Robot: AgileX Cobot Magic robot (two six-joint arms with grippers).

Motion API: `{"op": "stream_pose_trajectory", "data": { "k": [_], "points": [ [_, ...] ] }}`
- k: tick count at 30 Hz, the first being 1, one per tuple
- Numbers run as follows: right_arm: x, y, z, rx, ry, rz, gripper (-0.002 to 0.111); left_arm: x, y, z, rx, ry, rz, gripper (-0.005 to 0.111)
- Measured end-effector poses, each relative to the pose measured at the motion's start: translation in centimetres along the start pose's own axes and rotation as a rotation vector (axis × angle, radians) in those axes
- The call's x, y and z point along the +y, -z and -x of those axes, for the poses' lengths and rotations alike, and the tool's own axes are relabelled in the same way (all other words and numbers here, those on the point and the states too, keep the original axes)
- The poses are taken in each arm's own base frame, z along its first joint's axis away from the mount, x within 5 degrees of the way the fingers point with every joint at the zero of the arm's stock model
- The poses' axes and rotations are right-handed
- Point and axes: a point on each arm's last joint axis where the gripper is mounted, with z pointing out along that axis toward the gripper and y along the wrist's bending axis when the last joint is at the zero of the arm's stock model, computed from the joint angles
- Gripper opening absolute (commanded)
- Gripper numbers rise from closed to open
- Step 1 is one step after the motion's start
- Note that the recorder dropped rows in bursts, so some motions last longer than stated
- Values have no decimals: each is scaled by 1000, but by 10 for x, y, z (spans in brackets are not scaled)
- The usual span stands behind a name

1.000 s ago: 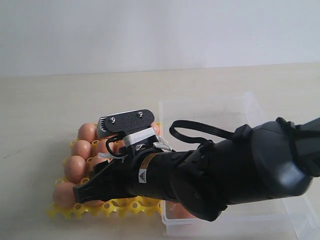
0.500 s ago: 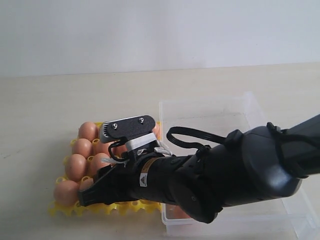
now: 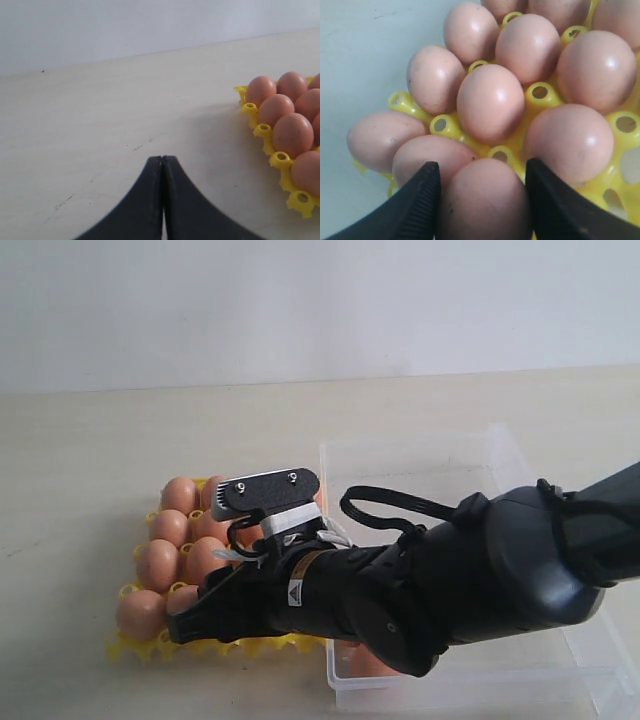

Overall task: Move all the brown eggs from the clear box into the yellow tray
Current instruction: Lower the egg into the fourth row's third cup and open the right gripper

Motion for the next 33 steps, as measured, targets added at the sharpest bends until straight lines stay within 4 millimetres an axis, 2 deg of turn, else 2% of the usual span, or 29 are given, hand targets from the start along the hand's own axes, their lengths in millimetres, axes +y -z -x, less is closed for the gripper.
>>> {"op": "stream_pose_trajectory", "data": {
  "k": [12, 20, 33],
  "points": [
    [0, 6, 7, -22, -12, 4, 0, 0, 0, 0, 0, 0, 0, 0],
    [-10, 6, 11, -31, -34, -18, 0, 0, 0, 0, 0, 0, 0, 0],
    [-13, -1, 5, -11, -35, -28, 0, 0, 0, 0, 0, 0, 0, 0]
  ]
}}
